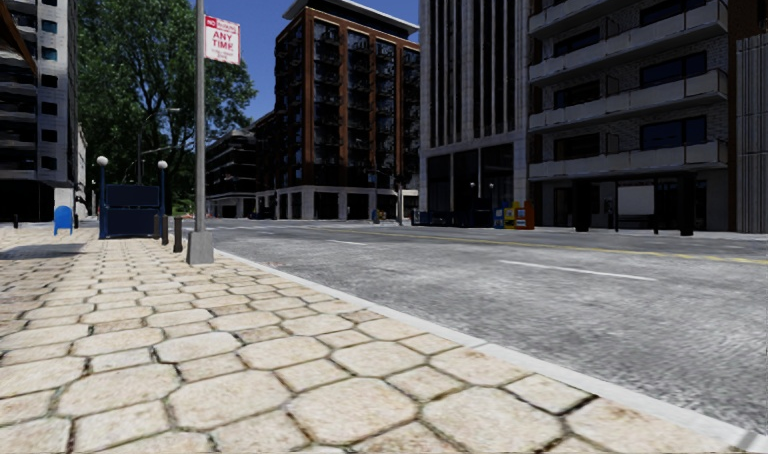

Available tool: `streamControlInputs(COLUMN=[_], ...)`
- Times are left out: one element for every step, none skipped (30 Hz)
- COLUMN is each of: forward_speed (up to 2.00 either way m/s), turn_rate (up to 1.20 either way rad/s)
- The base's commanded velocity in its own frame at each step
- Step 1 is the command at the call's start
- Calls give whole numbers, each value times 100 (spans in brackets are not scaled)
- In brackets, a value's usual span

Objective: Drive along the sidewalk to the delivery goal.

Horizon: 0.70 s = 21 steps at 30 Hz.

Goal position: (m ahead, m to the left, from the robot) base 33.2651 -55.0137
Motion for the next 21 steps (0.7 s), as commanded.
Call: streamControlInputs(forward_speed=[99, 99, 99, 100, 100, 102, 117, 200, 200, 200, 200, 200, 200, 200, 200, 200, 200, 200, 200, 200, 200], turn_rate=[66, 66, 66, 66, 66, 66, 66, 66, 66, 66, 66, 66, 66, 66, 66, 66, 66, 66, 66, 66, 66])
